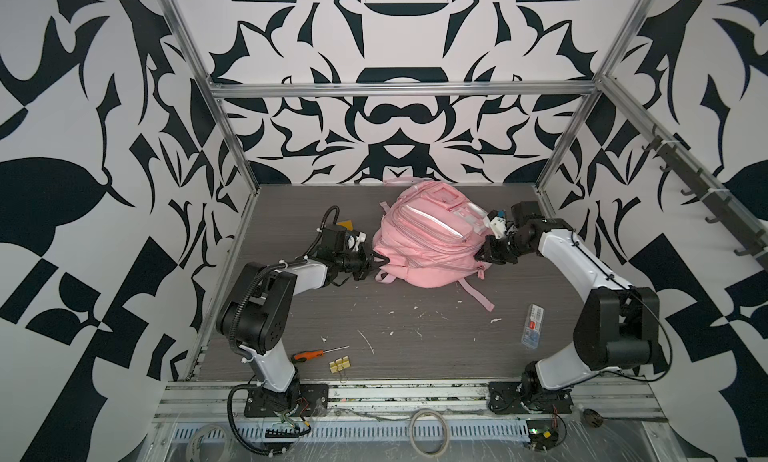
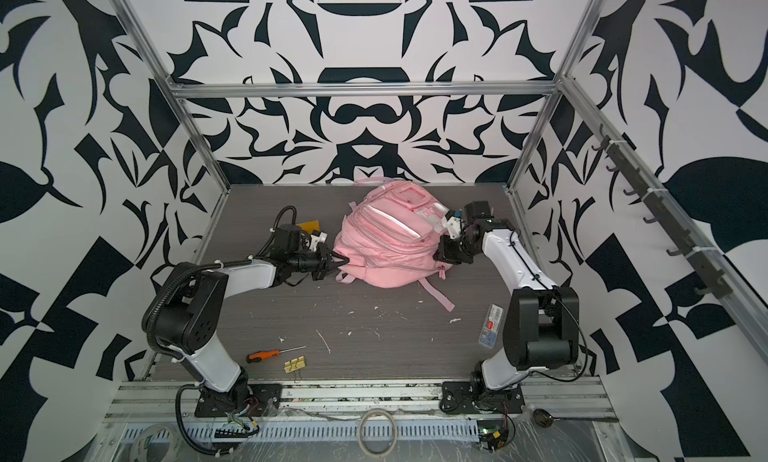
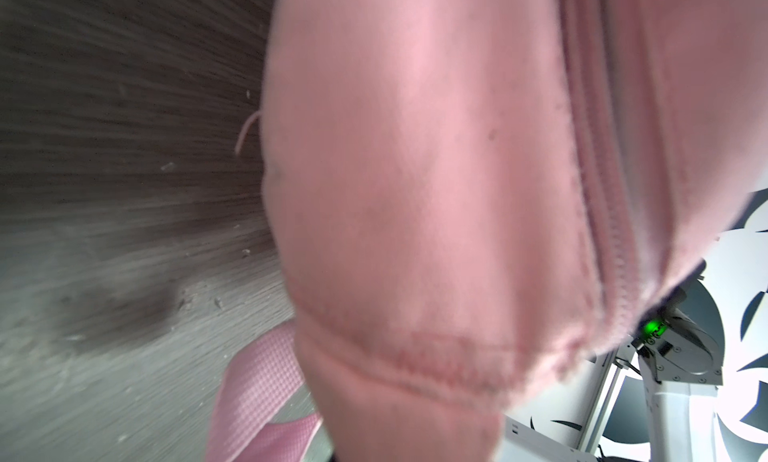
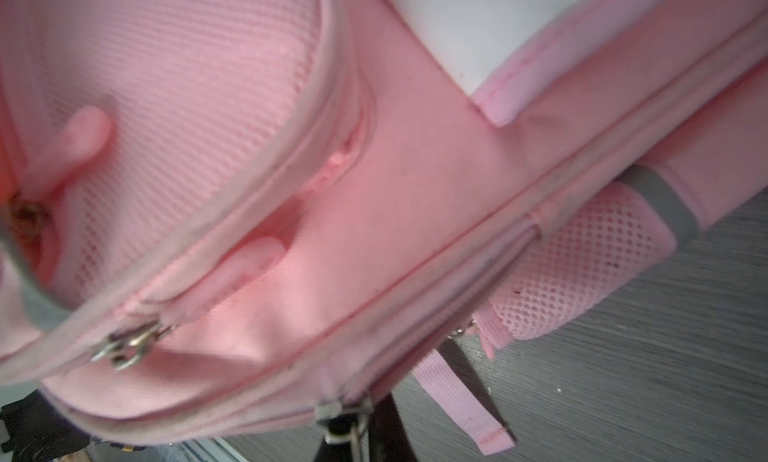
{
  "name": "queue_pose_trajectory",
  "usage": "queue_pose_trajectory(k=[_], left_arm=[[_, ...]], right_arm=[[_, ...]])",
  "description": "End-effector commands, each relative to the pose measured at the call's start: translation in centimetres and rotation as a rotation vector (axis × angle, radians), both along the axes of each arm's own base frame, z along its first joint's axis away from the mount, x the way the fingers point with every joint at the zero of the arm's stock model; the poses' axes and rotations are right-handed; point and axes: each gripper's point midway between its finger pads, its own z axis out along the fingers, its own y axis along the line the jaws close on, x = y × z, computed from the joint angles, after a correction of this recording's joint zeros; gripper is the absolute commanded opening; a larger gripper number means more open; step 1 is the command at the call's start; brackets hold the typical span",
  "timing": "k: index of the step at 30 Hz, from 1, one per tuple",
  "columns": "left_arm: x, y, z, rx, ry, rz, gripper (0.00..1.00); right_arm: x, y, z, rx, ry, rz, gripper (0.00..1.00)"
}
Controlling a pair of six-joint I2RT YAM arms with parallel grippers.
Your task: Pack the student bag
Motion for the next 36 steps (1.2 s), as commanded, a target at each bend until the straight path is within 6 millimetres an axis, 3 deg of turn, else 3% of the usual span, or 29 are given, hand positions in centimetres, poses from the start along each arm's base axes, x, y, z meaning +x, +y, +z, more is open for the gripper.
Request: queue_pose_trajectory(k=[1, 4, 11, 16, 19, 22, 30, 36], left_arm=[[1.5, 3.4, -0.6, 0.072, -0.022, 0.096, 0.0], [1.2, 3.0, -0.5, 0.073, -0.026, 0.075, 0.0], [0.7, 2.8, -0.6, 0.071, -0.014, 0.059, 0.0], [0.5, 2.4, 0.0, 0.063, -0.028, 0.034, 0.0], [0.2, 2.1, 0.2, 0.045, -0.033, 0.006, 0.0], [-0.3, 1.8, 0.3, 0.036, -0.037, -0.014, 0.0], [-1.5, 1.7, 0.8, 0.017, -0.043, -0.046, 0.0], [-2.1, 1.4, 0.9, 0.009, -0.043, -0.067, 0.0]], right_arm=[[2.2, -6.3, 2.3, -0.26, -0.154, -0.102, 0.14], [1.1, -4.9, 2.1, -0.282, -0.166, -0.005, 0.25], [-0.7, -3.3, 3.9, -0.28, -0.23, 0.06, 0.31], [-3.1, 3.7, 8.7, -0.184, -0.471, 0.318, 0.56], [-3.9, 6.7, 9.7, -0.141, -0.55, 0.427, 0.64], [-3.4, 8.0, 8.8, -0.092, -0.537, 0.475, 0.67], [-1.2, 9.1, 4.5, -0.093, -0.509, 0.591, 0.67], [0.8, 9.4, 3.3, -0.061, -0.506, 0.599, 0.67]])
